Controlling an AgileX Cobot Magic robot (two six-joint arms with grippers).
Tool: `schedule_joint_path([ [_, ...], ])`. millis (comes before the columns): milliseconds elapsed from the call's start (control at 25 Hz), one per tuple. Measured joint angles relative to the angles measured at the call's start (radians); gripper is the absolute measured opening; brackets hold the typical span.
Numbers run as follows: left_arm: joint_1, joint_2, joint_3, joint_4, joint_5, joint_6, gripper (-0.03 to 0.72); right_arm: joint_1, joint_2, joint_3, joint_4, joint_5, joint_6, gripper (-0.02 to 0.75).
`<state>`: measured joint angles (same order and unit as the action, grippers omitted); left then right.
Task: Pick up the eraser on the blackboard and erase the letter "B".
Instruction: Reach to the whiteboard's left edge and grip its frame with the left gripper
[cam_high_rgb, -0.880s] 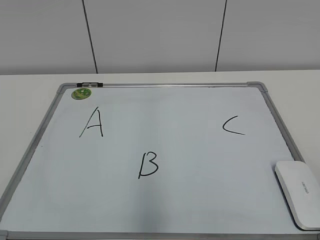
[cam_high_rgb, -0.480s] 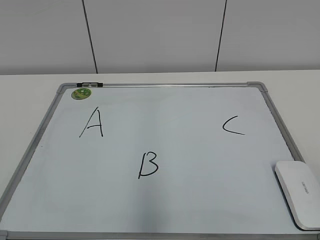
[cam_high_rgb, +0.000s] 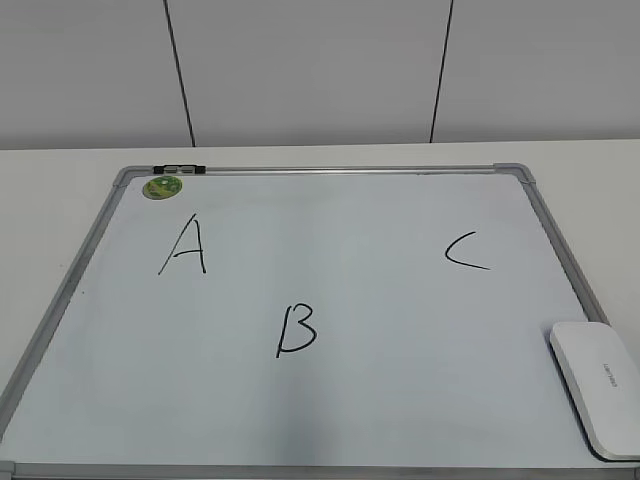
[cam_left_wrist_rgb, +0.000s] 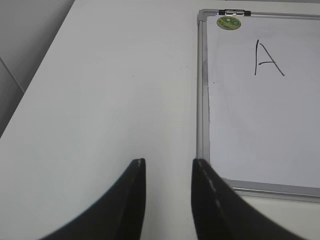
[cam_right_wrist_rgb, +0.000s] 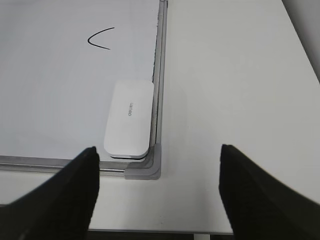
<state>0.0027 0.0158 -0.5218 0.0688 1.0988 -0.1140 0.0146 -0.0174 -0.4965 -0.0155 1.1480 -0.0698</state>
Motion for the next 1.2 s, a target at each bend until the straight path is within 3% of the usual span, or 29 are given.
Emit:
schedule_joint_path([
  [320,0.0,0.108,-0.052,0.007,-0.084,0.0,0.241,0.0,0.0,0.0,0.0,0.0,0.0,0.554],
  [840,0.0,0.602,-0.139,0.007,-0.163,0.0,0.241,0.0,0.0,0.0,0.0,0.0,0.0,0.554],
  [1200,0.0,0.92,-0.284,0.007,-0.186,0.0,0.241,0.0,0.0,0.0,0.0,0.0,0.0,0.554],
])
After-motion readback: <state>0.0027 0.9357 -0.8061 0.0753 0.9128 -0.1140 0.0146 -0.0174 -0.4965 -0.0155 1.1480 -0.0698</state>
